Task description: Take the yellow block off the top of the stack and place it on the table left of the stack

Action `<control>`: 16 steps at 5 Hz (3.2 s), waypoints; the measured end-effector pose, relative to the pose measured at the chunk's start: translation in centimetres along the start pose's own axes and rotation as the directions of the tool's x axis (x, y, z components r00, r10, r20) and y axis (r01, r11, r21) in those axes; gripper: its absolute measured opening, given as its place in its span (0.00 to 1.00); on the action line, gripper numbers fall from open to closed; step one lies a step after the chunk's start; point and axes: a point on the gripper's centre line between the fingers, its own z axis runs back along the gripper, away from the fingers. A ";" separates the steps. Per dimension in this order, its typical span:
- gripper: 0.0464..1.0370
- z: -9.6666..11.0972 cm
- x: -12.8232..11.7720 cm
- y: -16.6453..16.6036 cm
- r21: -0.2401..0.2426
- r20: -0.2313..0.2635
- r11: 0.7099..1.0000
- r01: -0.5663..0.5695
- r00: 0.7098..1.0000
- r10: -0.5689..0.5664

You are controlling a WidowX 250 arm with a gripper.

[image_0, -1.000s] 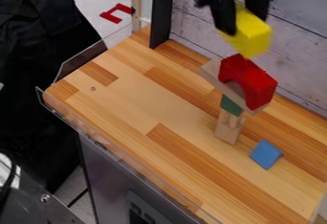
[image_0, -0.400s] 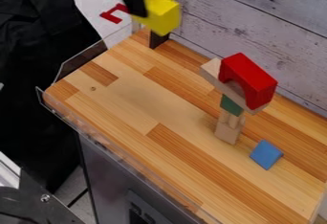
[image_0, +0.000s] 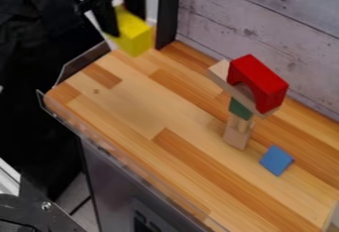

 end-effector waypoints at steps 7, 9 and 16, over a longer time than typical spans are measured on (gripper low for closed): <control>0.51 -9.9 0.3 -1.0 0.053 -0.049 0.987 -0.152 0.987 0.155; 0.51 -11.2 0.9 -2.2 0.085 -0.101 0.995 -0.058 0.993 0.066; 0.96 3.3 -2.0 -3.3 -0.075 -0.113 0.735 0.674 0.727 -0.677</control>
